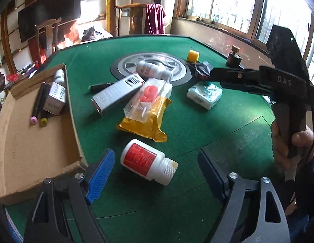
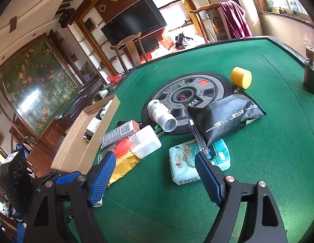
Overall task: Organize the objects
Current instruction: 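Move the left tool toward the red-labelled white bottle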
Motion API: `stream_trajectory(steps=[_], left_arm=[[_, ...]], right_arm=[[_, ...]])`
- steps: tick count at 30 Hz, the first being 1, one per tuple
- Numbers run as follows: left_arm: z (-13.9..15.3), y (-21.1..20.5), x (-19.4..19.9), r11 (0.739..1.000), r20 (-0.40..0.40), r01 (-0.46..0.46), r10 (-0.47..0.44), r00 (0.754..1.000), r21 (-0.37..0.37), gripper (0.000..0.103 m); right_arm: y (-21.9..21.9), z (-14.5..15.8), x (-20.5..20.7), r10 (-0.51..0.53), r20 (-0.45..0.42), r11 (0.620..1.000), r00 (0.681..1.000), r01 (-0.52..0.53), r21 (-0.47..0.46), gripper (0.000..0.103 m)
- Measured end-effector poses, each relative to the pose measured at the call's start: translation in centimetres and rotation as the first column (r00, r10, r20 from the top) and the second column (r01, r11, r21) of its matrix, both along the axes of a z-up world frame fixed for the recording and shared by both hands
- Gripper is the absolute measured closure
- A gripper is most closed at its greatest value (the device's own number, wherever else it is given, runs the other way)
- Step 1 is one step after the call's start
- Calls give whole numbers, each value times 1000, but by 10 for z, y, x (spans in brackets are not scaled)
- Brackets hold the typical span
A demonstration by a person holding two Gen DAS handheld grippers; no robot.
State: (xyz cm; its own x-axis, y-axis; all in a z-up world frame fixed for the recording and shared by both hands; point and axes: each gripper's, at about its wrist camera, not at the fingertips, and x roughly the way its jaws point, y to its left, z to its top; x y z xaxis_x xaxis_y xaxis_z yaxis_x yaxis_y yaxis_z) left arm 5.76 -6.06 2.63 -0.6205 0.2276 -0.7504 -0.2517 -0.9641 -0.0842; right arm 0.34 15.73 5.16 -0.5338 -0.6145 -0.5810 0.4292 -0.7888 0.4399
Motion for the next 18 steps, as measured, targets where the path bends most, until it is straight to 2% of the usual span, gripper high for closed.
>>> stream_trajectory(steps=[5,9,13,16,18], left_arm=[[-5,6,0,1000,26,-17,18,1000,-23,19],[-10,3,-2,995,60,-94,97,993,-44,19],[-17,-19,-6,986,144,-169,166,976,8,25],[-15,-27,-1,976,130,-215,216,968,-22,25],[-12,-32,2,972,129,-234,233,964,-11,25]], right_arm=[[0,0,0,-6,2,1000,1000,6,-7,19],[-2,0,0,3,3,1000,1000,-3,1,19],[-1,0,0,0,2,1000,1000,0,-1,19],[-1,-1,0,-1,7,1000,1000,1,0,18],[0,-1,0,-1,4,1000,1000,1,2,18]])
